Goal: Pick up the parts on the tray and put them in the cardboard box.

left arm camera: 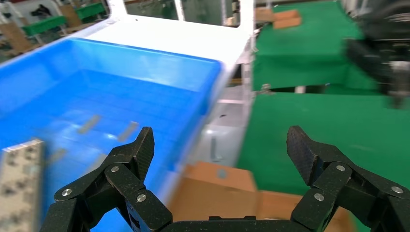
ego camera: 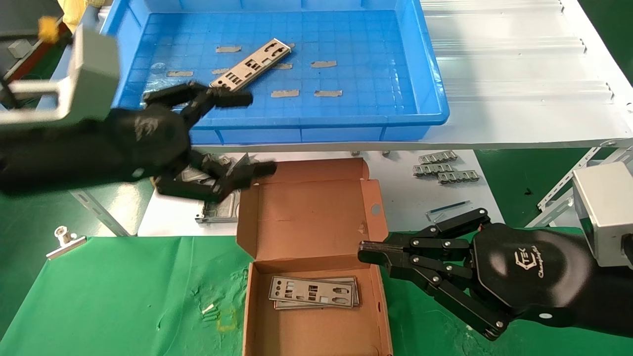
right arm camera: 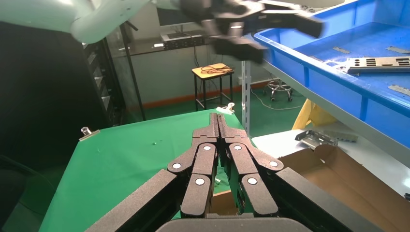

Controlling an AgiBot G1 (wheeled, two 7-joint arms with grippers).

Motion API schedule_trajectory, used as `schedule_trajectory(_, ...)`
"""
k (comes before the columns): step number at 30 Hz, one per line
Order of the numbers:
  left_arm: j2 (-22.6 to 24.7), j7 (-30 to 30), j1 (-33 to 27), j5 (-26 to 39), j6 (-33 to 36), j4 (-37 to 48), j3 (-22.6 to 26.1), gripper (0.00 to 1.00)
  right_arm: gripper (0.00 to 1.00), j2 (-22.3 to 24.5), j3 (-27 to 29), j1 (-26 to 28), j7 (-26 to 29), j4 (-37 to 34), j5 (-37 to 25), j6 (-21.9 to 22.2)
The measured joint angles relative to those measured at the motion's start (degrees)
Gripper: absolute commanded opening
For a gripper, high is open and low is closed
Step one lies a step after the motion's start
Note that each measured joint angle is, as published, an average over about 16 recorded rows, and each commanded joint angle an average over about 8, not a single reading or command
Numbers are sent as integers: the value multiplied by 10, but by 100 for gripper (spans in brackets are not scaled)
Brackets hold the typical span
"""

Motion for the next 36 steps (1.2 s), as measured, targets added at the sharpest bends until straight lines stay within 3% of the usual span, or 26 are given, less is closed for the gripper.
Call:
schedule_trajectory(4, 45, 8, -65, 46, -14, 77, 23, 100, 20, 0, 0, 0, 0, 0, 0, 0)
schedule_trajectory(12, 128, 33, -180, 118, -43, 249, 58, 100, 98, 0, 0, 0, 0, 0, 0, 0)
schedule_trajectory(25, 237, 60, -299, 200, -133, 484, 103, 100, 100, 0, 0, 0, 0, 0, 0, 0)
schedule_trajectory(36, 288, 50, -338, 248, -212, 575, 132, 100, 100, 0, 0, 0, 0, 0, 0, 0)
